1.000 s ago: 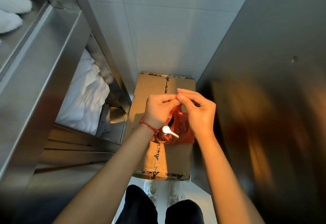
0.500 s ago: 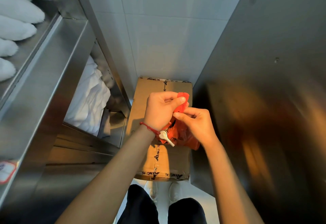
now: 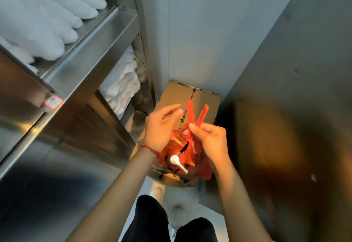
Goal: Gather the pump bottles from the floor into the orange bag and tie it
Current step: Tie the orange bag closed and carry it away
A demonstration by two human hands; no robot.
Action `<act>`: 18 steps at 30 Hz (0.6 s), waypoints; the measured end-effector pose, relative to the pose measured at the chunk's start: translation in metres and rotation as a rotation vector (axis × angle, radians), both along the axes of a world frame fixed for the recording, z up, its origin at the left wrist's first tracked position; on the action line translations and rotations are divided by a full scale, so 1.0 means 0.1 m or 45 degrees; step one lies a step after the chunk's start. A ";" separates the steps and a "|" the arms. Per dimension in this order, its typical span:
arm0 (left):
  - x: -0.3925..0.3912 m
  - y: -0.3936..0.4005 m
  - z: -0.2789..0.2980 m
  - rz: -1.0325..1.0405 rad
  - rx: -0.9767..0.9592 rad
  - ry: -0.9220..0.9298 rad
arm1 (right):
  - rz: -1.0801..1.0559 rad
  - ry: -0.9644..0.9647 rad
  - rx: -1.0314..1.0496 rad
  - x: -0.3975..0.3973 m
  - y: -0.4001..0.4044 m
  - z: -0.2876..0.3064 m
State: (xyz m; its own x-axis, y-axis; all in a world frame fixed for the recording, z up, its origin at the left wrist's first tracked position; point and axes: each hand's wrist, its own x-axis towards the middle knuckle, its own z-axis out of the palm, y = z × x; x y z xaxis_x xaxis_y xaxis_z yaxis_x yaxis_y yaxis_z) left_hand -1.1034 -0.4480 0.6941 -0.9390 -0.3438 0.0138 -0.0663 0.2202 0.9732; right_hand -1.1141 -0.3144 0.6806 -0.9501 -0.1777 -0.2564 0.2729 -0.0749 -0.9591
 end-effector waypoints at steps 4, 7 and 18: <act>0.53 -0.03 -0.11 0.100 -0.406 0.047 | 0.103 -0.036 -0.045 0.23 -0.01 0.06; 0.90 -0.10 -0.16 0.124 -0.635 -0.030 | 0.153 -0.066 -0.054 0.42 -0.04 0.08; 2.14 -0.17 -0.34 0.239 -0.951 -0.318 | 0.314 -0.041 0.131 1.19 -0.03 0.00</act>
